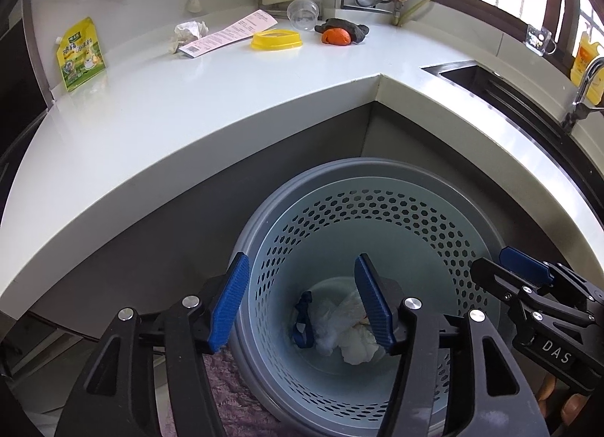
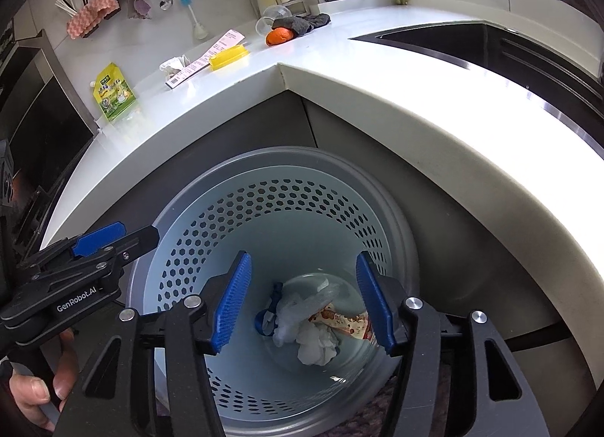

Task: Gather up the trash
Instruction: 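Move both tools back over the counter toward the receipt and lid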

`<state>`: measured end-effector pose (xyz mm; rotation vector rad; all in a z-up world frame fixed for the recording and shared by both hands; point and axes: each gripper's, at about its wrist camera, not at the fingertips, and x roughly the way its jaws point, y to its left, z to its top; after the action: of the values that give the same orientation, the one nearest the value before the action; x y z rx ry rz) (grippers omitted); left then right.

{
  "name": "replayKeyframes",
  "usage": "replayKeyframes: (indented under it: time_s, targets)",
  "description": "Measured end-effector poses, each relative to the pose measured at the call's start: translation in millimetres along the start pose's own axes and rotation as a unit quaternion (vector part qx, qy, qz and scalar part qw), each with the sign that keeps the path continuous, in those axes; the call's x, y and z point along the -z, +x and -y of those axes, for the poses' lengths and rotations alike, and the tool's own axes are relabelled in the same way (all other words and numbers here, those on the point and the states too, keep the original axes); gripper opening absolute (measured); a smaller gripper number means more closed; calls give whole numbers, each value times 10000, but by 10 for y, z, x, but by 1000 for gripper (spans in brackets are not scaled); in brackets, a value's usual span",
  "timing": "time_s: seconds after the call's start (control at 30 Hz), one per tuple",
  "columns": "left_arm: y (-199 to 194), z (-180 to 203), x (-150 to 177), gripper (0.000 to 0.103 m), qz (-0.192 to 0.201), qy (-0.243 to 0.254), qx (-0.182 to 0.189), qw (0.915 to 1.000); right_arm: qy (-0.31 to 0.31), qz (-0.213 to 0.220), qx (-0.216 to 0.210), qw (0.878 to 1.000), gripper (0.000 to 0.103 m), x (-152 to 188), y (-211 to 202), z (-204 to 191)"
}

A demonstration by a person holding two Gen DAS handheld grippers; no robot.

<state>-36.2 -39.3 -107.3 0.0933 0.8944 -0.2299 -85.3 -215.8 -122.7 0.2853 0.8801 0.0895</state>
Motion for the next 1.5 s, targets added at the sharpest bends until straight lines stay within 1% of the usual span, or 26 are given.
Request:
replayKeyframes:
  time_s: [0.1, 0.17, 0.2, 0.23, 0.37, 0.43, 0.7, 0.8, 0.93, 1.07, 1.17, 1.3, 1.5]
  targets:
    - [0, -4, 1, 58, -1, 2, 2, 10000, 5, -13, -9, 10000, 56, -1, 3, 0]
    - [-1, -5, 0, 60, 3, 4, 3, 10000, 7, -22, -22, 10000, 56, -3, 3, 0]
    - [-10, -12, 2, 63, 18, 18, -19, 10000, 5, -18, -24, 10000, 56, -4, 0, -2]
    - [-22, -18, -10, 66, 56, 29, -75, 10000, 2, -11, -22, 10000, 56, -5, -4, -8]
    - [-107, -89, -91, 69, 247, -26, -169, 9995, -7, 56, -53, 10000, 56, -45, -47, -25]
    - [-164, -127, -131, 71, 361, -45, -232, 9991, -62, 149, -46, 9999, 59, -85, -92, -60]
    - [-402, -324, -390, 81, 793, -109, -336, 9962, -365, 490, -103, 9981, 63, -337, -224, -260]
    - [-457, -405, -505, 85, 920, -169, -358, 9950, -509, 586, -94, 9969, 68, -452, -219, -328]
    - [-479, -489, -649, 92, 1081, -215, -411, 9931, -593, 618, -64, 9963, 68, -595, -140, -349]
    - [-408, -556, -804, 93, 1141, -209, -518, 9919, -618, 639, -40, 9960, 68, -770, -34, -345]
    - [-323, -610, -942, 94, 1160, -254, -545, 9914, -624, 668, -64, 9958, 71, -928, 43, -350]
    - [-190, -661, -1158, 96, 1197, -309, -559, 9908, -625, 676, -51, 9957, 72, -1189, 142, -358]
    - [61, -682, -1479, 97, 1186, -328, -564, 9908, -714, 697, 41, 9950, 72, -1614, 343, -427]
